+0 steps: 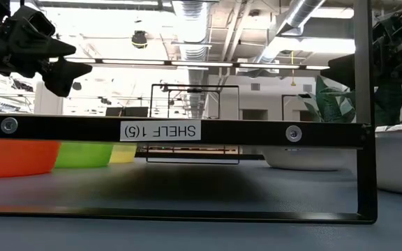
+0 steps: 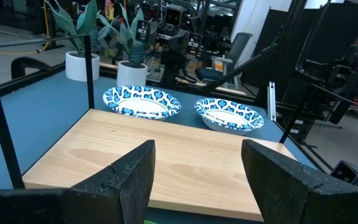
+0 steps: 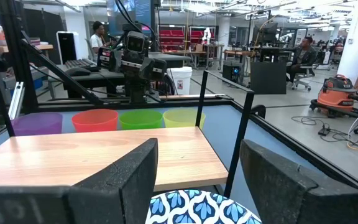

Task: Place and stack bowls onto a shelf

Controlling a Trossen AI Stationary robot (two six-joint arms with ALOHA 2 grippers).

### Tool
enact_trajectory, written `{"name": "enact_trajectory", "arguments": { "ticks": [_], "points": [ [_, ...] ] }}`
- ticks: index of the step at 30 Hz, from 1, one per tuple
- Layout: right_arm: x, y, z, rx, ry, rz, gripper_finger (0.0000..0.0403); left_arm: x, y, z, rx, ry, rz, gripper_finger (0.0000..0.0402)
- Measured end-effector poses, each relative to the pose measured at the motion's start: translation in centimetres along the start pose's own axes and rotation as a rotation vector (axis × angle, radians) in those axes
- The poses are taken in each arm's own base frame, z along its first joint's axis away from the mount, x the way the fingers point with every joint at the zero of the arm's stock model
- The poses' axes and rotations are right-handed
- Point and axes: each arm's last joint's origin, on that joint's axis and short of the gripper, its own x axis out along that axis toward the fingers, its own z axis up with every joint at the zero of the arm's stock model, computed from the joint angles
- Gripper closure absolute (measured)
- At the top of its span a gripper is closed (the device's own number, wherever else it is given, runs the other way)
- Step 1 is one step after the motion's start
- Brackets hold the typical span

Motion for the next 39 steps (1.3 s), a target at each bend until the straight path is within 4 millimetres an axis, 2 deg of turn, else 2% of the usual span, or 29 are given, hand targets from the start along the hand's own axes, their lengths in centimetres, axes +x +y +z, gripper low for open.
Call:
{"name": "enact_trajectory", "arguments": {
  "ticks": [5,12,19,22,27,29,33,39],
  "points": [
    [0.0,0.0,0.0,0.0,0.0,0.0,0.0148,0.0,0.2,0.1,-0.066,-0.027,0.06,0.0178],
    [0.0,0.0,0.0,0.0,0.0,0.0,0.0148,0.0,0.2,0.2,-0.407,-0.045,0.069,0.0178],
    [0.0,0.0,0.0,0.0,0.0,0.0,0.0148,0.0,0.3,0.2,-0.435,-0.066,0.097,0.0178],
    [0.0,0.0,0.0,0.0,-0.001,0.0,0.0148,-0.1,0.5,0.5,-0.456,-0.127,0.177,0.0178],
    [0.0,0.0,0.0,0.001,-0.001,0.002,0.0148,-0.2,0.8,1.0,-0.696,-0.274,0.267,0.0178],
    [0.0,0.0,0.0,0.057,-0.004,0.006,0.0148,-0.3,0.8,1.3,-0.74,-0.307,0.259,0.0178],
    [0.0,0.0,0.1,0.337,-0.013,0.012,0.0148,-0.4,0.6,2.0,-0.791,-0.35,0.228,0.0178],
    [0.0,0.0,0.1,0.505,-0.013,0.009,0.0148,-0.9,0.1,4.3,-0.82,-0.483,0.129,0.0178]
  ]
}}
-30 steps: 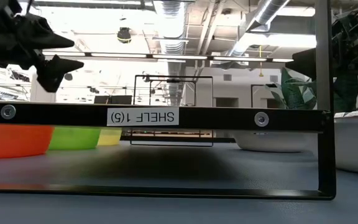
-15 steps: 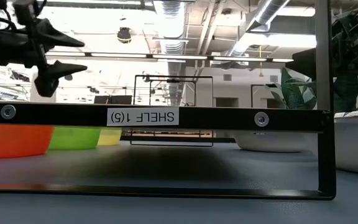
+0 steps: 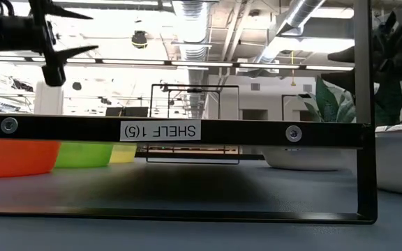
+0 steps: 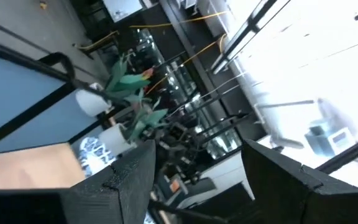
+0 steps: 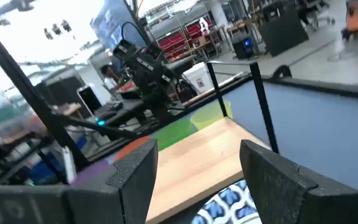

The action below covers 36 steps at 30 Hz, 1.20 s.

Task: Place and stack bowls onto a shelf
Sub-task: Put the green bowl on the shelf

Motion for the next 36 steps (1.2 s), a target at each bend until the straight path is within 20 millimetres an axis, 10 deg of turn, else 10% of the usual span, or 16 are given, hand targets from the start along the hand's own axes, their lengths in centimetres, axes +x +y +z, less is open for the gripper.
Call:
{"name": "enact_trajectory", "arguments": {
  "ticks": [9,19,28,36],
  "points": [
    [-0.4,0.7,2.5,0.212,-0.298,-0.001,0.0148,1.3,-5.3,2.8,0.047,-0.063,-0.059,0.0178],
    [-2.8,4.7,10.4,0.081,-0.522,0.054,0.0148,5.1,-11.1,4.7,0.197,0.004,0.045,0.0178],
    [0.5,9.0,17.5,-0.174,-0.19,-0.117,0.0148,7.3,-14.3,5.7,0.339,0.229,0.339,0.0178],
    [7.9,9.7,17.7,-0.277,0.37,-0.355,0.0148,7.6,-16.1,6.7,0.38,0.289,0.417,0.0178]
  ]
}}
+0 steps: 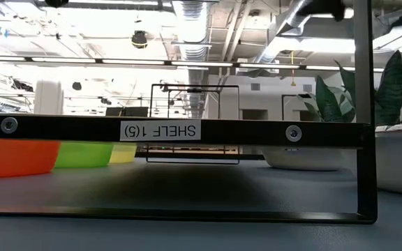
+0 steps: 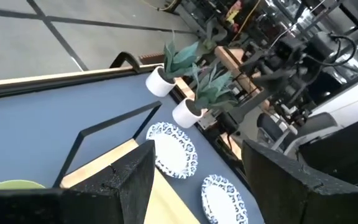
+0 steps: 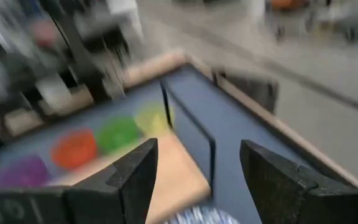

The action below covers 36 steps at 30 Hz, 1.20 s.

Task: Place and stack bowls onto a shelf
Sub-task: Put the green bowl on the shelf

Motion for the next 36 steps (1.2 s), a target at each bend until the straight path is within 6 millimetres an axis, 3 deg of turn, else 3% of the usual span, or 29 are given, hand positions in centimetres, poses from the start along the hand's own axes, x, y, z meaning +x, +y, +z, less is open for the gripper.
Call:
{"name": "enact_trajectory", "arguments": {
  "ticks": [4,9,14,20,28,32,36],
  "points": [
    [4.5,0.7,0.0,-0.013,0.218,-0.091,0.0148,-0.2,0.1,0.0,0.003,0.006,0.008,0.0178],
    [9.2,1.8,0.0,-0.013,0.361,-0.096,0.0148,0.2,0.8,-0.7,0.04,0.067,0.096,0.0178],
    [12.4,3.8,0.3,-0.1,0.422,-0.036,0.0148,1.6,1.7,-2.4,0.124,0.209,0.258,0.0178],
    [14.2,5.6,1.1,-0.168,0.425,0.0,0.0148,3.6,2.7,-4.4,0.199,0.33,0.506,0.0178],
    [15.2,6.8,1.3,-0.148,0.404,0.016,0.0148,6.1,5.7,-6.4,0.095,0.446,0.933,0.0178],
    [15.5,6.9,1.0,-0.131,0.418,0.01,0.0148,7.8,7.5,-7.1,0.067,0.51,0.979,0.0178],
    [15.6,7.2,0.7,-0.128,0.428,0.012,0.0148,9.6,9.3,-7.4,0.038,0.564,0.909,0.0178]
  ]
}}
